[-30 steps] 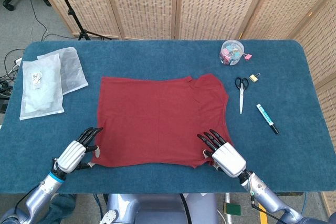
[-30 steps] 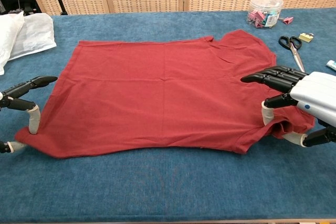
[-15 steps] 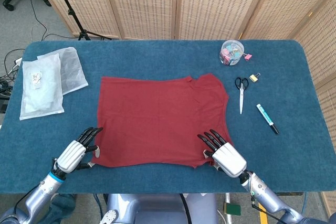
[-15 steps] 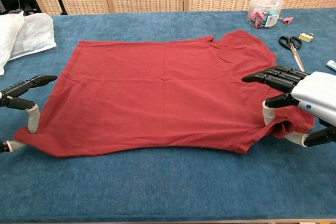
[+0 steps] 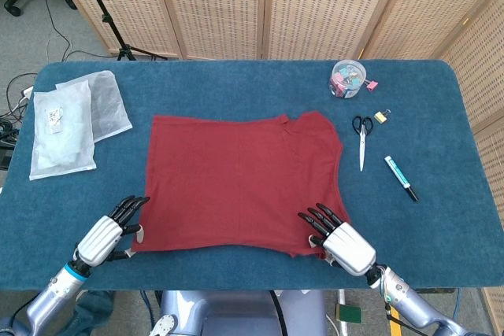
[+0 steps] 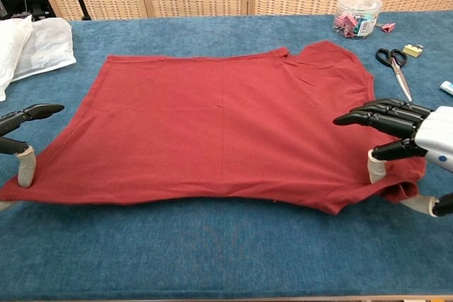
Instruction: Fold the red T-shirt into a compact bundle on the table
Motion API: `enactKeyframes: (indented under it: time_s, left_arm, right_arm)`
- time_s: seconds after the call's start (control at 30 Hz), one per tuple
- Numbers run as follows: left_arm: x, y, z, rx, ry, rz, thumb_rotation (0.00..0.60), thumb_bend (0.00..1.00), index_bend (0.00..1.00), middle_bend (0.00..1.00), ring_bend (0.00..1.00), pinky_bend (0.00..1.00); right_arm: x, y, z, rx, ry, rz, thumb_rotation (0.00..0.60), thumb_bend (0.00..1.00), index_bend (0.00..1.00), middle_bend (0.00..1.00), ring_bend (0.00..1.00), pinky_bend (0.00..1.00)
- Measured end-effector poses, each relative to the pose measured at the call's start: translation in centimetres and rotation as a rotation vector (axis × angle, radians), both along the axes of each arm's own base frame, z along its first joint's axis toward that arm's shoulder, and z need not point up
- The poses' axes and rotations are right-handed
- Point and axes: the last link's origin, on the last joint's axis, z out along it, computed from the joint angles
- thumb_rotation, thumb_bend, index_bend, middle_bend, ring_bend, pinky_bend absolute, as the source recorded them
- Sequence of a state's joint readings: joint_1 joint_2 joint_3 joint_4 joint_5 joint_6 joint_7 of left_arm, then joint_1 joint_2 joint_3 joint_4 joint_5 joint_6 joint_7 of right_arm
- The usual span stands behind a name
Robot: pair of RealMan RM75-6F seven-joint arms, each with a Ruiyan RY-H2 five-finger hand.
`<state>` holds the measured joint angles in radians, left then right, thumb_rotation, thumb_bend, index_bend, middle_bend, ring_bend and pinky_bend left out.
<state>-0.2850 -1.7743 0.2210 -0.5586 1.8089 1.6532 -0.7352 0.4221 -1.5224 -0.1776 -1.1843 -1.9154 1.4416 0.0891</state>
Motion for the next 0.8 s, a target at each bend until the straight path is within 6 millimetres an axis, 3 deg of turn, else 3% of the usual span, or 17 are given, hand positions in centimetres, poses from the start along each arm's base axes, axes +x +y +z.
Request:
enactKeyframes:
  time_s: [0.43,0.8]
  left_arm:
    - [0.0,-2.9,1.3,-0.060,-0.044,-0.057,0.600,0.84,0.76,0.00,0.00,0.00]
    - [-0.7,-6.3,2.7,-0.116,-0.048,-0.079,0.600,0.84,0.76,0.00,0.00,0.00]
  right_arm:
    - [0.2,2.8,1.0,0.140,-0.041,0.074,0.600,0.83,0.62,0.09,0.00,0.00]
    - [-0.1,6.5,1.8,0.223,-0.032,0.143,0.600,0.83,0.62,0.09,0.00,0.00]
